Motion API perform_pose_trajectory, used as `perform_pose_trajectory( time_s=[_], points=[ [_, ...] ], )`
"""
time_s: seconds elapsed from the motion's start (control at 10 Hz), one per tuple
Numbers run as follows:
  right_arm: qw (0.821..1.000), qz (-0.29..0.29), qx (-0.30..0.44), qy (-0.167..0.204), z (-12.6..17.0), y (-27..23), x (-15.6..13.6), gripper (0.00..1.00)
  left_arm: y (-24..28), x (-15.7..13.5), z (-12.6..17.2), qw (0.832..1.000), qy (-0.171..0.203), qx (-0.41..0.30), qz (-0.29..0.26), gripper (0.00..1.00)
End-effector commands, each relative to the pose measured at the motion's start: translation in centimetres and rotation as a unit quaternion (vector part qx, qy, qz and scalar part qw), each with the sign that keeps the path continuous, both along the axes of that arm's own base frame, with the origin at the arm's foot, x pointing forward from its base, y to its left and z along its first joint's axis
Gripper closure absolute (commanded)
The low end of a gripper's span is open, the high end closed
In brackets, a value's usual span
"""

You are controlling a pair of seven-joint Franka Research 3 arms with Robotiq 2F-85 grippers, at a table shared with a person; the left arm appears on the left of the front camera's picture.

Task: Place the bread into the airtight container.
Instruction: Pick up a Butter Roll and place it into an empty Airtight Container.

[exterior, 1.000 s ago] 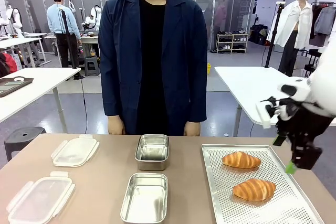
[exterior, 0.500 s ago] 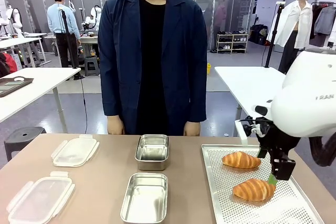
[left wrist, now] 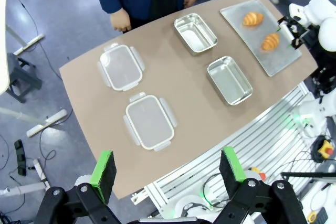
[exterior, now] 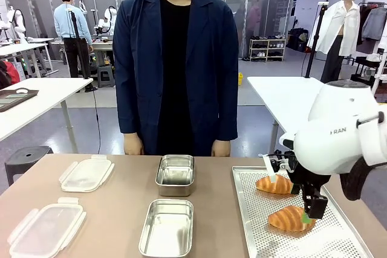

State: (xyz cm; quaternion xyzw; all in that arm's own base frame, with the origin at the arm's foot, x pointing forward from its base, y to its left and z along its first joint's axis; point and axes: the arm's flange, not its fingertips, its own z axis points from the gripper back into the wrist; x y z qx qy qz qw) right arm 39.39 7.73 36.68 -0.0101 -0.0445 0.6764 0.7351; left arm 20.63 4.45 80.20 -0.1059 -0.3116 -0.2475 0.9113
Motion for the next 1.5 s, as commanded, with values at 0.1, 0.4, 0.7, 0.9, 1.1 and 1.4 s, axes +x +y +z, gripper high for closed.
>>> perform_pose_trajectory(
  time_s=[0.1, 0.4, 0.7, 0.9, 1.1, 1.4],
  points=[
    [1.0, 0.016, -0.007, -0.016, -3.1, -0.2, -0.3, 0.0, -0.1, -0.1, 0.3, 1.0, 0.003, 0.0, -0.007, 0.0],
    [0.999, 0.029, 0.008, -0.022, -5.0, -0.2, 0.8, 0.0, -0.1, -0.1, 0.3, 1.0, 0.003, 0.0, -0.007, 0.0],
    [1.0, 0.026, 0.006, -0.016, -6.4, -0.2, 1.8, 0.0, -0.1, -0.1, 0.3, 1.0, 0.003, 0.0, -0.007, 0.0],
    [0.999, 0.036, 0.008, -0.018, -6.6, 0.0, 2.3, 0.0, -0.1, -0.1, 0.3, 1.0, 0.003, 0.0, -0.007, 0.0],
    [0.999, 0.032, 0.007, -0.003, -7.6, -0.2, 2.7, 0.0, -0.1, -0.1, 0.3, 1.0, 0.003, 0.0, -0.007, 0.0],
    [0.999, 0.033, 0.006, -0.006, -7.7, -0.2, 3.1, 0.33, -0.1, -0.1, 0.3, 1.0, 0.003, 0.0, -0.007, 0.0]
  ],
)
